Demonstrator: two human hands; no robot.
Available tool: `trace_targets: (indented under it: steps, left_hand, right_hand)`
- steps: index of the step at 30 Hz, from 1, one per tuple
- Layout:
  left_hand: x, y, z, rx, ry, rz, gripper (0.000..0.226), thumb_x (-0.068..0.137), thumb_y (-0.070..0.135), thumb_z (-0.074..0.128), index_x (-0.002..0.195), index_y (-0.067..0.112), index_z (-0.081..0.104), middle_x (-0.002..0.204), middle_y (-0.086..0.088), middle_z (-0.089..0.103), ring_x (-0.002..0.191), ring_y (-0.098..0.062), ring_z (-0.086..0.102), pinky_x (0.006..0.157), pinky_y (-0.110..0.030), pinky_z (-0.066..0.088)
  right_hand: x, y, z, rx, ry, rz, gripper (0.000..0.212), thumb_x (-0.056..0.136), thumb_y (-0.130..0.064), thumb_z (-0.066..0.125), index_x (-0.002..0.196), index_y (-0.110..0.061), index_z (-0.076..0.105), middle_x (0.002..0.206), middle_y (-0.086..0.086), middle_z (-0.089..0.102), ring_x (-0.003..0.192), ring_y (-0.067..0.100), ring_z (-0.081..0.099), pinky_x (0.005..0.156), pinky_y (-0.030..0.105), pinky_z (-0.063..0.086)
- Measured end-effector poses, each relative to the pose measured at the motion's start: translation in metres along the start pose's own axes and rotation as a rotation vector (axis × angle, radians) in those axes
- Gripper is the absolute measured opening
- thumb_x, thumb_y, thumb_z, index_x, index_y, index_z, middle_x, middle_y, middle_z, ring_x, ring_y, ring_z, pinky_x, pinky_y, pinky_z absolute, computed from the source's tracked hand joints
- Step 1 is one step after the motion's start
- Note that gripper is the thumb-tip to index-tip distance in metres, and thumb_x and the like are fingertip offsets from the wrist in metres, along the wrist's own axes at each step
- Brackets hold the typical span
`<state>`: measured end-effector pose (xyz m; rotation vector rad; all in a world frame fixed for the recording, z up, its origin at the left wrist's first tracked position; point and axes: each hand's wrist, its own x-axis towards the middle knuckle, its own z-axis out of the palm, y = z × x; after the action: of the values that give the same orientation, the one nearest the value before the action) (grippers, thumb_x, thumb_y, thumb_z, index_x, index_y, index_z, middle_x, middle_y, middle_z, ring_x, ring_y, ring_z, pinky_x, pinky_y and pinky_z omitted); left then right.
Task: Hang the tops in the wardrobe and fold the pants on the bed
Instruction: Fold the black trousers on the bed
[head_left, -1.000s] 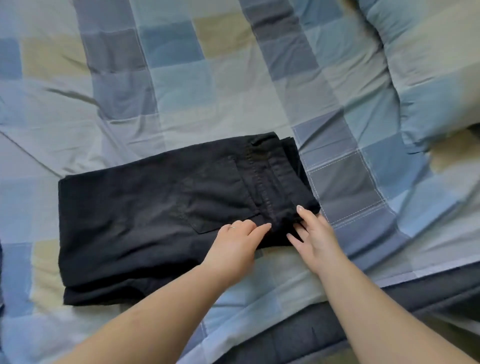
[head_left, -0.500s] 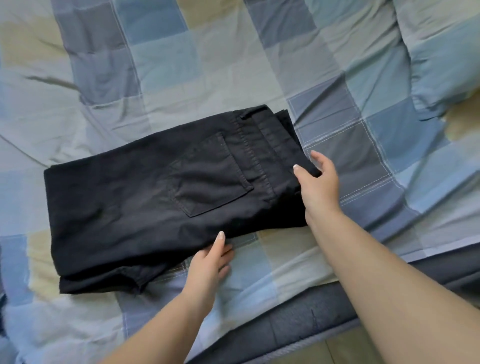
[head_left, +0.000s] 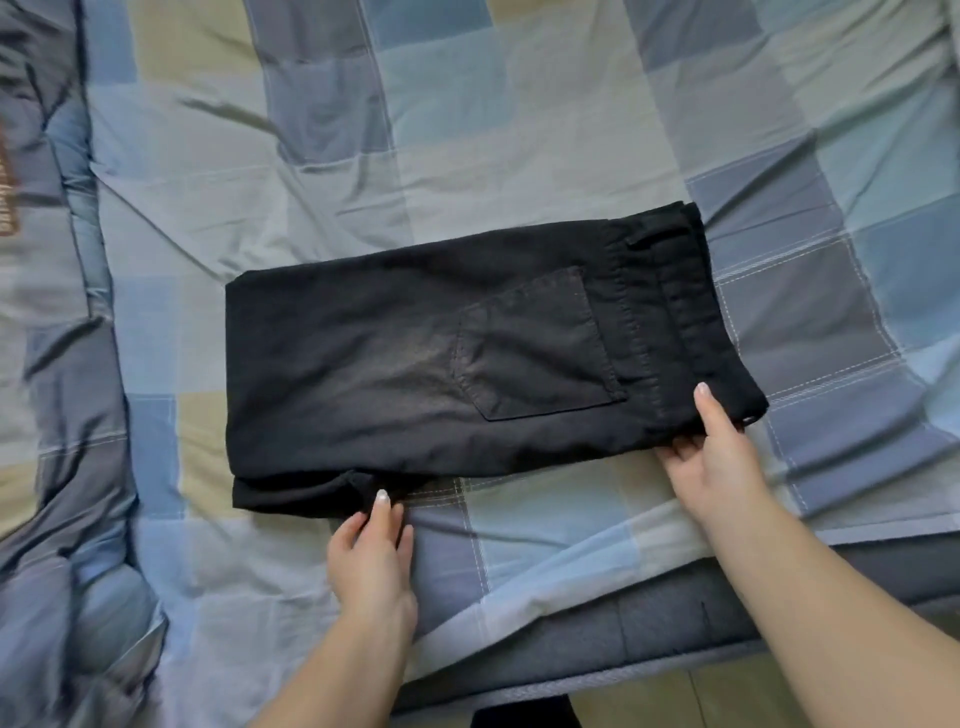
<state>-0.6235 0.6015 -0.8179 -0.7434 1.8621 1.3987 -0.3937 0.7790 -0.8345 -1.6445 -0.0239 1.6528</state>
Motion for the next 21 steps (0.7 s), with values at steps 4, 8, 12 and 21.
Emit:
trace_targets:
  steps: [4, 8, 12, 21]
  left_hand:
    - [0.0, 0.008, -0.02, 0.323, 0.006, 0.276, 0.028, 0.087, 0.019, 0.068, 0.112, 0.017, 0.055, 0.085, 0.002, 0.061, 0.076, -0.011, 0.058, 0.081, -0.034, 0.051]
    - [0.013, 0.021, -0.024, 0.735, -0.233, 0.439, 0.036, 0.086, 0.039, 0.064, 0.065, 0.026, 0.038, 0.053, 0.012, 0.034, 0.051, -0.009, 0.031, 0.053, -0.029, 0.032]
    - [0.03, 0.029, -0.024, 0.828, -0.208, 0.502, 0.053, 0.09, 0.031, 0.061, 0.055, 0.018, 0.023, 0.048, 0.009, 0.026, 0.049, -0.01, 0.023, 0.05, -0.028, 0.019]
    - [0.061, 0.05, -0.084, 0.523, -0.478, 0.012, 0.028, 0.088, 0.04, 0.063, 0.094, 0.013, 0.061, 0.076, 0.009, 0.065, 0.078, 0.001, 0.064, 0.081, -0.023, 0.051]
  right_hand:
    - [-0.007, 0.008, 0.009, -0.012, 0.062, -0.001, 0.026, 0.087, -0.032, 0.067, 0.111, -0.024, 0.06, 0.113, 0.004, 0.067, 0.101, 0.022, 0.066, 0.07, 0.041, 0.058]
    - [-0.008, 0.003, 0.016, -0.068, 0.089, -0.008, 0.039, 0.089, -0.032, 0.065, 0.125, -0.022, 0.055, 0.113, 0.002, 0.066, 0.1, 0.022, 0.065, 0.066, 0.04, 0.057]
    - [-0.01, -0.006, 0.019, -0.165, 0.141, -0.071, 0.027, 0.093, -0.024, 0.061, 0.118, -0.021, 0.053, 0.114, 0.003, 0.062, 0.098, 0.022, 0.063, 0.075, 0.046, 0.056]
    - [-0.016, 0.001, 0.038, -0.154, 0.183, -0.054, 0.031, 0.094, -0.027, 0.059, 0.125, -0.028, 0.054, 0.12, 0.0, 0.064, 0.099, 0.02, 0.066, 0.084, 0.047, 0.056]
